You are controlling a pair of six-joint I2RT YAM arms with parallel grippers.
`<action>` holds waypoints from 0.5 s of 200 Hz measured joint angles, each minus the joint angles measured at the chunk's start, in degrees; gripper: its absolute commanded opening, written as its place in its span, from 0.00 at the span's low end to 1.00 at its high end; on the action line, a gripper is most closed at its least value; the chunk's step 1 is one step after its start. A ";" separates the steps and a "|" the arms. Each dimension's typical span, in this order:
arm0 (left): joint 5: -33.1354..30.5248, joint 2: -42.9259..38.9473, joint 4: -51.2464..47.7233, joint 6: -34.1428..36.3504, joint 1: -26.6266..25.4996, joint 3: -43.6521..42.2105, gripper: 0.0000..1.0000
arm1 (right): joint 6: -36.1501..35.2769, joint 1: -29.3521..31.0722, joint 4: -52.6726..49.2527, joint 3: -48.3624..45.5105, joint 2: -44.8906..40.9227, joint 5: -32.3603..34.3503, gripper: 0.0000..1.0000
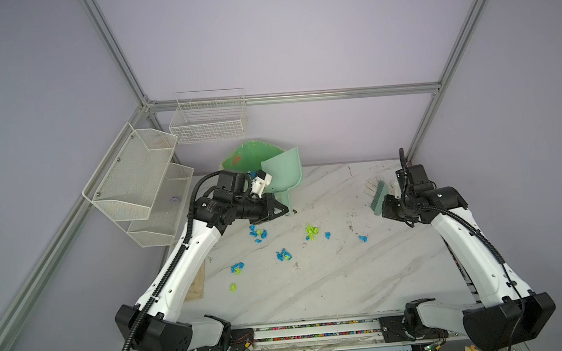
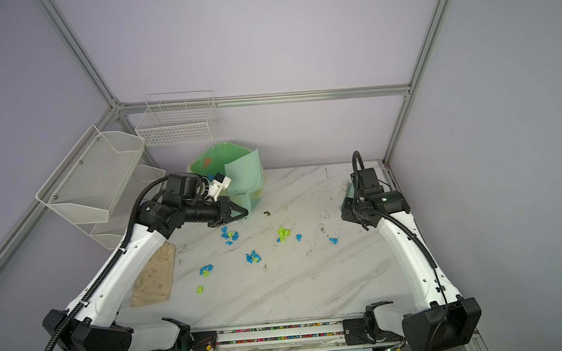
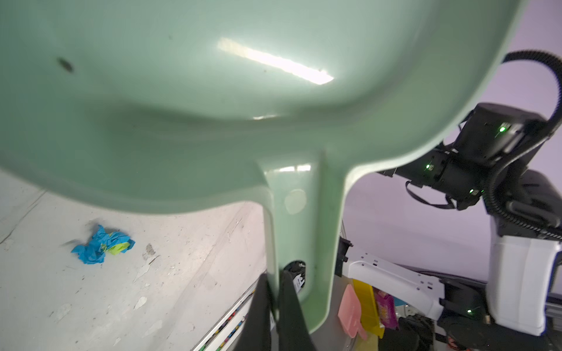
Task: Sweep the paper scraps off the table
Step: 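Lower the empty dustpan by the scraps with the left gripper while the right approaches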
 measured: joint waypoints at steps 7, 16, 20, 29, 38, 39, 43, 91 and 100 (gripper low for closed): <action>-1.68 -0.68 -1.53 1.14 -1.51 0.00 0.00 | 0.09 0.00 -0.31 -0.26 0.07 0.24 0.00; -3.58 -1.38 -3.02 2.19 -3.28 0.00 0.00 | 0.17 0.00 -0.81 -0.59 0.26 0.50 0.00; -4.50 -1.66 -3.72 2.62 -4.22 0.00 0.00 | 0.22 0.00 -0.87 -0.79 0.37 0.63 0.00; -6.34 -2.14 -4.85 3.41 -6.05 -0.02 0.00 | 0.33 0.00 -1.11 -1.29 0.68 0.85 0.00; -7.98 -2.51 -5.75 4.02 -7.85 -0.07 0.00 | 0.39 0.00 -1.29 -1.90 1.05 1.09 0.00; -8.09 -2.56 -5.79 4.02 -7.98 -0.09 0.00 | 0.39 0.00 -1.33 -1.95 1.05 1.09 0.00; -8.92 -2.73 -6.16 4.31 -8.74 -0.22 0.00 | 0.39 0.00 -1.44 -2.23 1.20 1.25 0.00; -14.86 -5.27 -7.85 5.92 -13.55 -8.66 0.00 | 0.39 0.00 -3.87 -4.44 2.47 2.93 0.00; -15.87 -5.51 -7.98 5.99 -13.79 -10.75 0.00 | 0.37 0.00 -4.39 -4.63 2.54 3.17 0.00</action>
